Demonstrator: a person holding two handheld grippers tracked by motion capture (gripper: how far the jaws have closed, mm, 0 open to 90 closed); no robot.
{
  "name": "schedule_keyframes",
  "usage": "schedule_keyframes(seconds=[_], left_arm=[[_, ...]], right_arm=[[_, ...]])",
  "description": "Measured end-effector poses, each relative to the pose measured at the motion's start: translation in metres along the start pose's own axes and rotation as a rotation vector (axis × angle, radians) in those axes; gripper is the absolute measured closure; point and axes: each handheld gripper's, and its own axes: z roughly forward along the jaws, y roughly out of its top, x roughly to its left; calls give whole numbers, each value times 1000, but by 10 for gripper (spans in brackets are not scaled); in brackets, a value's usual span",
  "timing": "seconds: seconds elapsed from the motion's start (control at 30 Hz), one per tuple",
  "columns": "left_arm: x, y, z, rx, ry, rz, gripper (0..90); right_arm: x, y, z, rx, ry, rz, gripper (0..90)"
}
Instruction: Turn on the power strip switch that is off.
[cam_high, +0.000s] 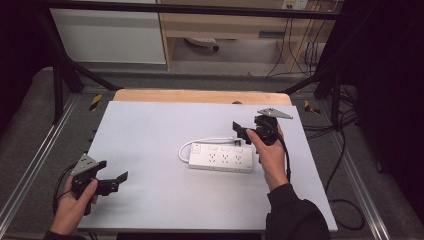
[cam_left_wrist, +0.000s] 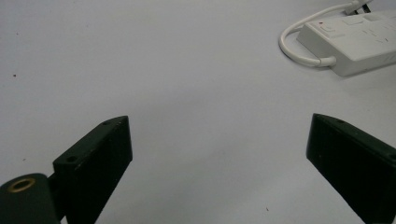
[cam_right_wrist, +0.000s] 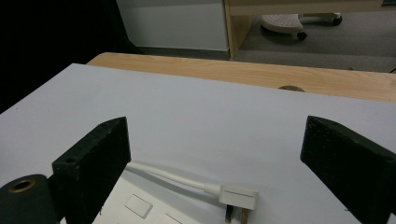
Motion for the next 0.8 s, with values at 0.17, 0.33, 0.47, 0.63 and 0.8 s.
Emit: schedule_keyframes(seconds=[0.17,0.33,0.47,0.63,0.8], left_arm=[[0,0,0,2,-1,2,70],[0,0,0,2,-2,4,70],[0,0,0,3,-2,4,70],[-1,0,1,4,-2,6,70],[-1,0,1,4,-3,7,70]], right_arm=[[0,-1,2,10,-13,-4,113],[1,-2,6,22,-21,-20,156],[1,-3,9,28,-29,-26,198],[6,-6,15,44,-46,-81,310],[11,-8,21,54,-47,-105,380]])
